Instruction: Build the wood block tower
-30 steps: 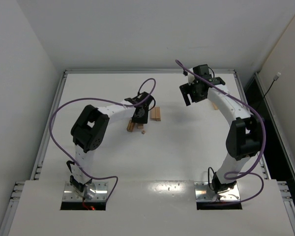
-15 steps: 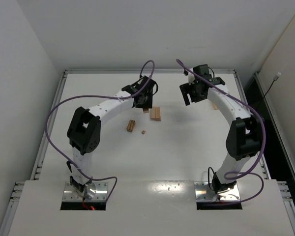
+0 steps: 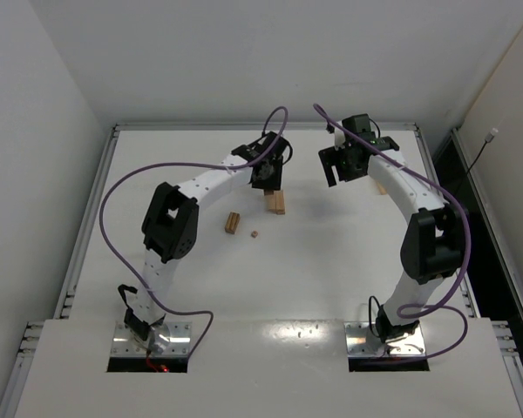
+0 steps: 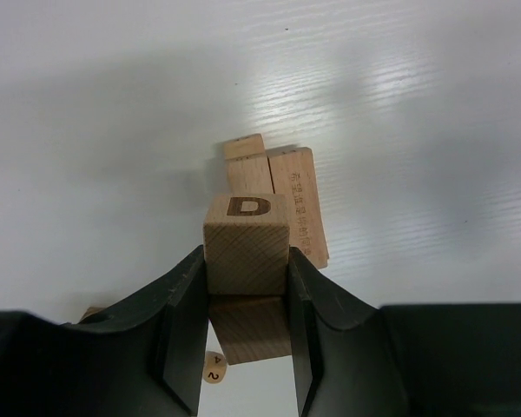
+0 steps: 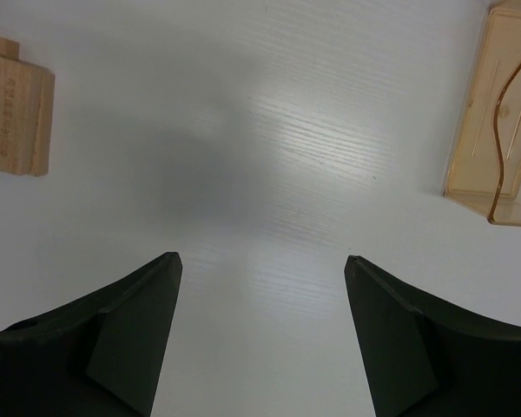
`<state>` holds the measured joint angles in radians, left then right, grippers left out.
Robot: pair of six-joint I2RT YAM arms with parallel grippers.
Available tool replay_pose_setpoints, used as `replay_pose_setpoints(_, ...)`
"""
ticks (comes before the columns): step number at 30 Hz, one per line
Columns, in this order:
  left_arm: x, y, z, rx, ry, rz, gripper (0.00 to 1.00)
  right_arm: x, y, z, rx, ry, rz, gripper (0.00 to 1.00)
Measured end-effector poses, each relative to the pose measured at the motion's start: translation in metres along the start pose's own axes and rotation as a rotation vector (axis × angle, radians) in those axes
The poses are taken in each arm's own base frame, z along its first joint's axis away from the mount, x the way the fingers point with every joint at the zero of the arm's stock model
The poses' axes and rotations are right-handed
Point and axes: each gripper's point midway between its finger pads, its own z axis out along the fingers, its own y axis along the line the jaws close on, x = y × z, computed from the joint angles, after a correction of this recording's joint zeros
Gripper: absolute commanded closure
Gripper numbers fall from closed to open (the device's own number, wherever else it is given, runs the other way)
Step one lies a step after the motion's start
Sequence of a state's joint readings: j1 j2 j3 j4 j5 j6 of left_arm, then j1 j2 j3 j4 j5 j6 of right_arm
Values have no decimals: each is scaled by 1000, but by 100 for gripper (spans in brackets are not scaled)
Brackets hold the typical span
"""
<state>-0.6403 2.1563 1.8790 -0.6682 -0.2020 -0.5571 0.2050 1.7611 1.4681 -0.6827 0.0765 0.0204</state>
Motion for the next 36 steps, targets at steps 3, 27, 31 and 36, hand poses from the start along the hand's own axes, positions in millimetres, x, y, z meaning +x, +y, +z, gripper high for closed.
replay_pose_setpoints(3,3,0,5,-5,15,11,100,0,0,0,0,0,3,27)
replay_pose_setpoints(27,21,-13,27,3,69,44,100,0,0,0,2,0,3,27)
replay_pose_setpoints(31,15,-15,24,11,55,41,100,0,0,0,2,0,3,27)
replay_pose_setpoints(36,9,-20,24,25,42,38,100,0,0,0,2,0,3,27)
